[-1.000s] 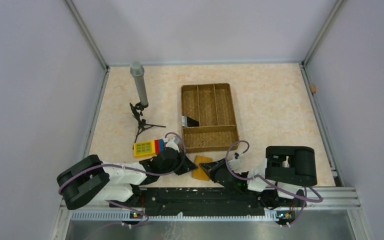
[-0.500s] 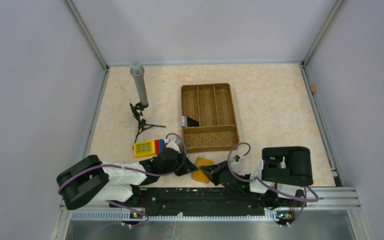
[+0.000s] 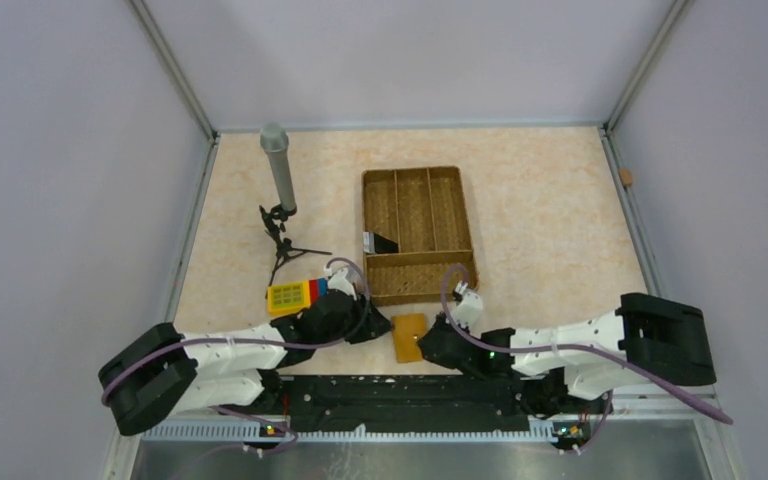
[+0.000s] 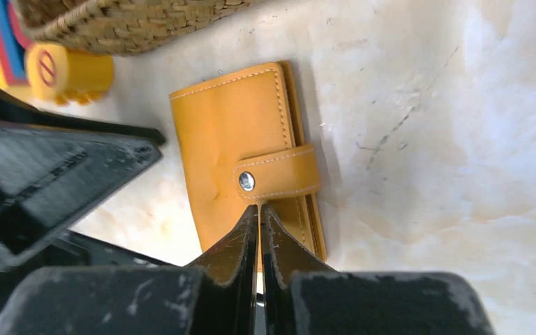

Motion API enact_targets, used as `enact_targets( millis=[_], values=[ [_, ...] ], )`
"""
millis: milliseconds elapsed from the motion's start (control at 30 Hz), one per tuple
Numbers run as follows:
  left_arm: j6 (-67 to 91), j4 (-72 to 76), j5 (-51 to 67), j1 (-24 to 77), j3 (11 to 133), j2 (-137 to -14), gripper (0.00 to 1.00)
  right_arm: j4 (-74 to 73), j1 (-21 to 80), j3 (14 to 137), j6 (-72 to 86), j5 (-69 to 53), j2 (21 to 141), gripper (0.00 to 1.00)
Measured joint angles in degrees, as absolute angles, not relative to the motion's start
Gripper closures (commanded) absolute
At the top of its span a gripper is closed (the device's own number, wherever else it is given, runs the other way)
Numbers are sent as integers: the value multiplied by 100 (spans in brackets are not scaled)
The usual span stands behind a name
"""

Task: Put the credit cards into the card holder
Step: Close the card holder at the corner of the board.

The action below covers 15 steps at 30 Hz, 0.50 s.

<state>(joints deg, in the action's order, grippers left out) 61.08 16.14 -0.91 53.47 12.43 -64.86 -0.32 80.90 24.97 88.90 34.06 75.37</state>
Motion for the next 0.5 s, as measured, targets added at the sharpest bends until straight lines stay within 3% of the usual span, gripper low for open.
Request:
enact_targets(
  millis=[133, 233, 300, 500],
  values=[
    [5706, 1061, -213, 5317, 1326, -5911, 22, -1190, 7985, 2982, 7653, 3315, 7260, 86],
    [5369, 493, -255, 5304, 1446, -5430, 3, -1719, 7752, 3319, 6899, 3170, 6912, 66],
    [5120, 30, -261, 5260, 1603, -5103, 1, -2005, 7513, 3564, 6420, 3057, 6646, 53],
    [4327, -1131, 202, 4206, 2375, -4748, 1, -2484, 6213, 3946, 5199, 2593, 5975, 34]
  ],
)
